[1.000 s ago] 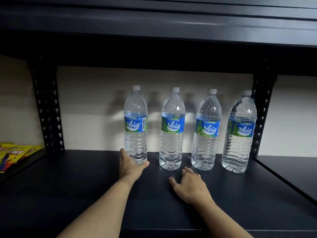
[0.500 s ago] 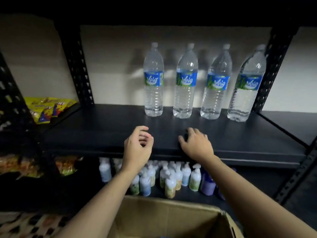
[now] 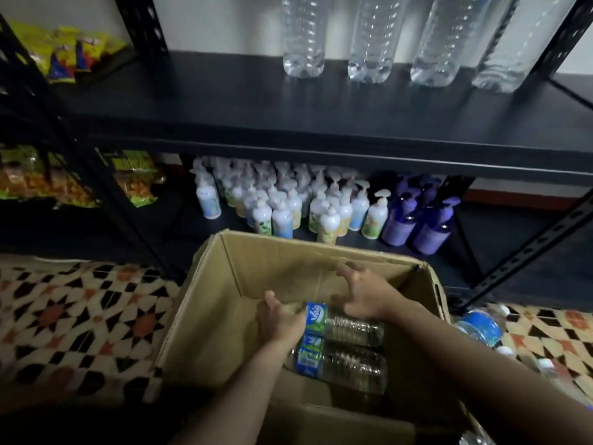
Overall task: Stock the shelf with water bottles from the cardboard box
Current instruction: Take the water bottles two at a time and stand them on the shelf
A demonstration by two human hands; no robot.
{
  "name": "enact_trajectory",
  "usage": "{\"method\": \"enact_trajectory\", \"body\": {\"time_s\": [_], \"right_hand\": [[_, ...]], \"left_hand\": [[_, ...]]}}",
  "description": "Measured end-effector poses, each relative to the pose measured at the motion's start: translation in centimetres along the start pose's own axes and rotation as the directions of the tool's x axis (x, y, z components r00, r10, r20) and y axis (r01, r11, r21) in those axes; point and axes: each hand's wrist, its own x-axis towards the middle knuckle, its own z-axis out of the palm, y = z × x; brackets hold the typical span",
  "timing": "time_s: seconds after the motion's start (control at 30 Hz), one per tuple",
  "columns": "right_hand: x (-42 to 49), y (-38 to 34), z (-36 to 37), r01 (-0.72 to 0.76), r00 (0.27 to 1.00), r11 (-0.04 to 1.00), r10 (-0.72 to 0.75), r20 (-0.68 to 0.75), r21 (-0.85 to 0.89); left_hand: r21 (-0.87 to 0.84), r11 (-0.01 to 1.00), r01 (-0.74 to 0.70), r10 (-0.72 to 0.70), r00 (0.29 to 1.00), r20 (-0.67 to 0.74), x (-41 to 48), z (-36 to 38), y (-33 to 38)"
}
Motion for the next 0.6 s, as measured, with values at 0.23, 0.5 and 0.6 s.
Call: {"method": "enact_trajectory", "body": {"time_s": [0.23, 0.5, 0.6], "right_hand": [[4.7, 4.1, 8.1, -0.07, 0.953, 0.994, 0.092, 0.29, -0.086], [6.9, 9.4, 15.6, -0.166, 0.938, 0.986, 0.16, 0.307, -0.009], [7.4, 10.2, 17.3, -0.142, 0.967, 0.983, 0.162, 0.198, -0.113]], "left_hand": [[0.013, 0.896, 0.443, -0.441, 0.888, 0.132, 2.9, 7.1, -3.8], [-0.095, 0.738, 0.668, -0.566, 0.689, 0.452, 4.2, 11.9, -5.5], [-0.177, 0.687, 0.705, -0.604, 0.689, 0.401, 9.6, 19.7, -15.7]]}}
